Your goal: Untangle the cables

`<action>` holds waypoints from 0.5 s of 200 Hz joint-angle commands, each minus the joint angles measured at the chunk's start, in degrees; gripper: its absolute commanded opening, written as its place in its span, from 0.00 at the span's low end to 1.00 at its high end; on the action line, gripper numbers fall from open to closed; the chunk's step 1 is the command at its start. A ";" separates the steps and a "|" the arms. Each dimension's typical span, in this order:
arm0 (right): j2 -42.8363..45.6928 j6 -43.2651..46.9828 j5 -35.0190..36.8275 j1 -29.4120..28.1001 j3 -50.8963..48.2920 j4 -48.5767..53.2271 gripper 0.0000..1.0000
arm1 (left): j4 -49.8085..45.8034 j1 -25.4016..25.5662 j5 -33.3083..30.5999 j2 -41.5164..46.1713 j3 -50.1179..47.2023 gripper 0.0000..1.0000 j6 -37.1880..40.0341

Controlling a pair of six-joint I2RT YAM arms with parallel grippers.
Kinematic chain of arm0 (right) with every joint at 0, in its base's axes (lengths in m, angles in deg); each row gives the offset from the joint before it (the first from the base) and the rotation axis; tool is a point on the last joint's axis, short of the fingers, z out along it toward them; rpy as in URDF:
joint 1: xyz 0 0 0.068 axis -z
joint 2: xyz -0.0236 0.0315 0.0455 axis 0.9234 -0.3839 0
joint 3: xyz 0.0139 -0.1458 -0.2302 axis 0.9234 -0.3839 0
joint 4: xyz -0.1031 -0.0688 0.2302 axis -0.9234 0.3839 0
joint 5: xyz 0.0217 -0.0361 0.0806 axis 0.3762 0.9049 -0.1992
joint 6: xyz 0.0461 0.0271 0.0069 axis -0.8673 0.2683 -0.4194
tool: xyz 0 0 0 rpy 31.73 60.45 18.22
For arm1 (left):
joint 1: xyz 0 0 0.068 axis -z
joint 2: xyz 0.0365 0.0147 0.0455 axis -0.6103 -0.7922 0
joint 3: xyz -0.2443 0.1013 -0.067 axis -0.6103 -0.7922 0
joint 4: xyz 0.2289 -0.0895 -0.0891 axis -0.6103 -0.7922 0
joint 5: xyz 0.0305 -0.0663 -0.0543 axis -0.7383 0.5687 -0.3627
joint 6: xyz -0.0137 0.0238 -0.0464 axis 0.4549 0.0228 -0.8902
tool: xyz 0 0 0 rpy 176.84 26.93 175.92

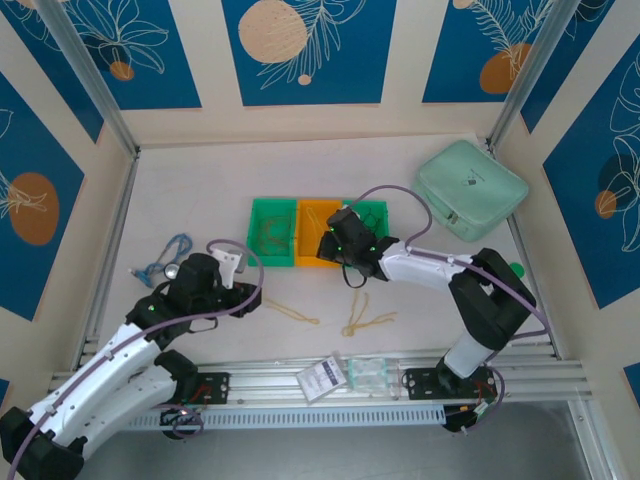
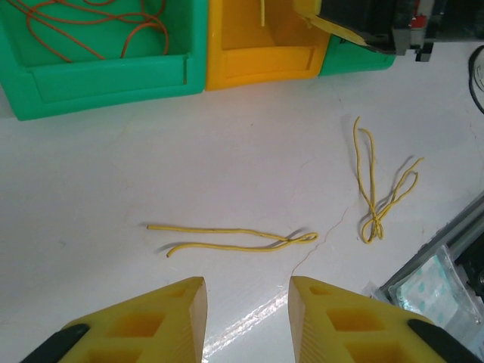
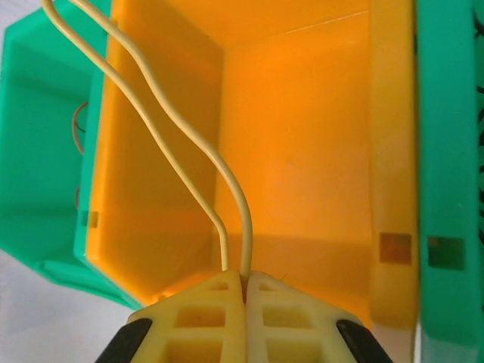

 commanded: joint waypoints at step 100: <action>-3.45 4.58 -4.04 -0.24 5.46 0.92 0.19 | -2.15 0.34 -1.67 0.81 1.32 0.34 2.29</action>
